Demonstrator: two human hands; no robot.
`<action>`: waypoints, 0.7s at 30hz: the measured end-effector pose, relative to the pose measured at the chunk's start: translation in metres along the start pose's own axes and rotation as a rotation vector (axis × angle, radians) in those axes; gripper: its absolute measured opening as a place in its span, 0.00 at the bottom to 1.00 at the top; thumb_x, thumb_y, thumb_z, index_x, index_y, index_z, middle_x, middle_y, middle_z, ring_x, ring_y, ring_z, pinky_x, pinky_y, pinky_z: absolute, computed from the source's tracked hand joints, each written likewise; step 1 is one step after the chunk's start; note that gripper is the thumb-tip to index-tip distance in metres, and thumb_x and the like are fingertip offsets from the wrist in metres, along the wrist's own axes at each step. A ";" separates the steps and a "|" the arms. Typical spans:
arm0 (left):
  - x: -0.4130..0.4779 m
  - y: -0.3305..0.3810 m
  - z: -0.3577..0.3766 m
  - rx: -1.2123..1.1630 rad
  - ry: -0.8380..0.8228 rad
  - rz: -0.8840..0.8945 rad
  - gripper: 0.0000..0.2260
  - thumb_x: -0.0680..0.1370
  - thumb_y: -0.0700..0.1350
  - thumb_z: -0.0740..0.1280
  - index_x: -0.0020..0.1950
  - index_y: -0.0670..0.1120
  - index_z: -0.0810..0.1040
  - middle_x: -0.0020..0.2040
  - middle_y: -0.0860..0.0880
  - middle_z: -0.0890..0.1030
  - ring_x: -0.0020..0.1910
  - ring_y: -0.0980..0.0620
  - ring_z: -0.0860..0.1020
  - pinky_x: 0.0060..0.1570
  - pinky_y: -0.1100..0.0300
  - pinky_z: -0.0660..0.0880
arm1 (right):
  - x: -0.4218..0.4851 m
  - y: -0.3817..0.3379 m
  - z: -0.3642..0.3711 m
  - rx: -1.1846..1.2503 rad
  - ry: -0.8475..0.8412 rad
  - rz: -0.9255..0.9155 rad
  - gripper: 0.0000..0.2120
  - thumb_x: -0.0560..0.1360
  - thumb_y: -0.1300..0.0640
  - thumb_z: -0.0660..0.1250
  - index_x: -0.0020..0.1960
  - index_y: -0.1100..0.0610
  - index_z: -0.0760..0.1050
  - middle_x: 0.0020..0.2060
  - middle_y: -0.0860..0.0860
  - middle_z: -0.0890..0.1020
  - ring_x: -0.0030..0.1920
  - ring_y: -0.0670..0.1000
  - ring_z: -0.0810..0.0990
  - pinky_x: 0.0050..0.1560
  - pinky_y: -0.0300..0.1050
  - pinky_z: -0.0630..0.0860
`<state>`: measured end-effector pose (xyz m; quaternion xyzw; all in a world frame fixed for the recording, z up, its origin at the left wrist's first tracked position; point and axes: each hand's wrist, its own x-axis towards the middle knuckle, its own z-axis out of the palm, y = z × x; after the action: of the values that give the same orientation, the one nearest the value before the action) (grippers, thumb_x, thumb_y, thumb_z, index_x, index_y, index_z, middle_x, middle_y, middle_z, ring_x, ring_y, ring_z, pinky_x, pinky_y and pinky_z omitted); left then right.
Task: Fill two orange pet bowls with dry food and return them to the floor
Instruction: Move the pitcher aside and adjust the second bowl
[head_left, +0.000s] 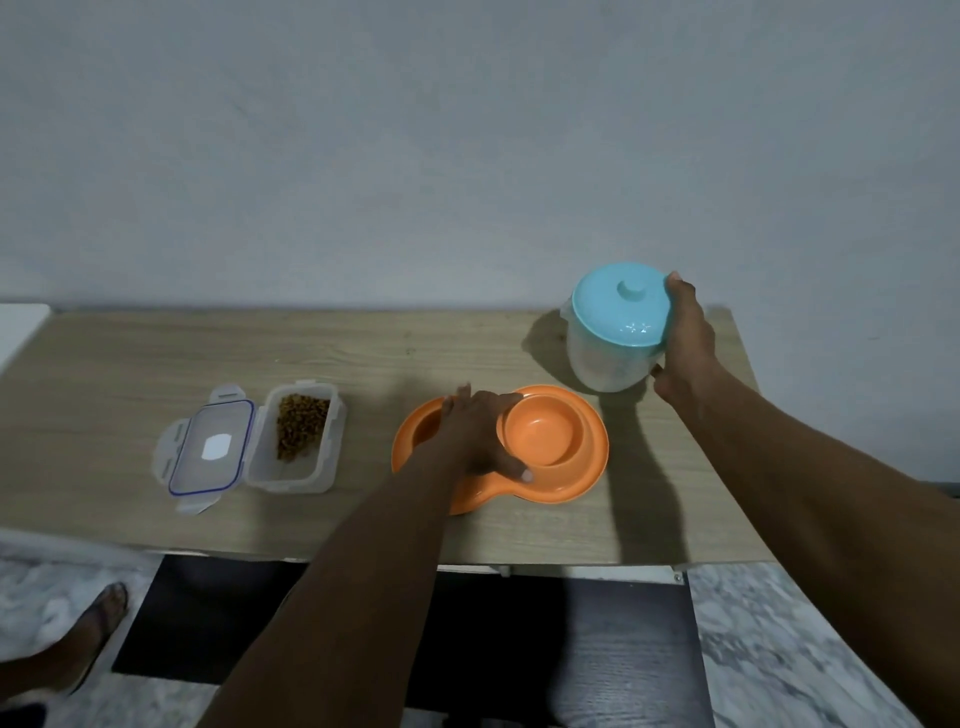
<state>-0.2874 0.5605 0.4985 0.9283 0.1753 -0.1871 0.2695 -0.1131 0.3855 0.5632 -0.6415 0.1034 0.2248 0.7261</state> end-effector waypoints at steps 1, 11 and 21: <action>-0.001 0.001 -0.001 0.000 0.003 0.005 0.52 0.62 0.62 0.80 0.80 0.56 0.57 0.79 0.45 0.62 0.80 0.35 0.46 0.75 0.33 0.42 | -0.002 -0.002 -0.001 -0.019 0.002 -0.016 0.18 0.77 0.38 0.64 0.58 0.49 0.76 0.50 0.47 0.83 0.47 0.47 0.81 0.40 0.44 0.74; -0.003 -0.005 0.003 -0.024 0.049 0.039 0.51 0.62 0.63 0.80 0.79 0.58 0.59 0.77 0.46 0.66 0.80 0.34 0.47 0.75 0.35 0.43 | -0.029 -0.009 -0.012 -0.385 -0.046 -0.363 0.23 0.69 0.36 0.72 0.57 0.51 0.81 0.50 0.49 0.86 0.51 0.50 0.86 0.55 0.56 0.83; 0.002 -0.009 0.004 0.006 0.034 0.060 0.52 0.63 0.63 0.79 0.81 0.58 0.56 0.78 0.46 0.64 0.80 0.34 0.45 0.75 0.34 0.41 | -0.065 0.008 -0.018 -0.732 0.089 -0.570 0.28 0.68 0.30 0.68 0.59 0.48 0.78 0.53 0.45 0.82 0.53 0.48 0.82 0.52 0.56 0.82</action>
<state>-0.2909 0.5656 0.4908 0.9369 0.1515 -0.1636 0.2692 -0.1715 0.3555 0.5814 -0.8673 -0.1323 0.0103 0.4798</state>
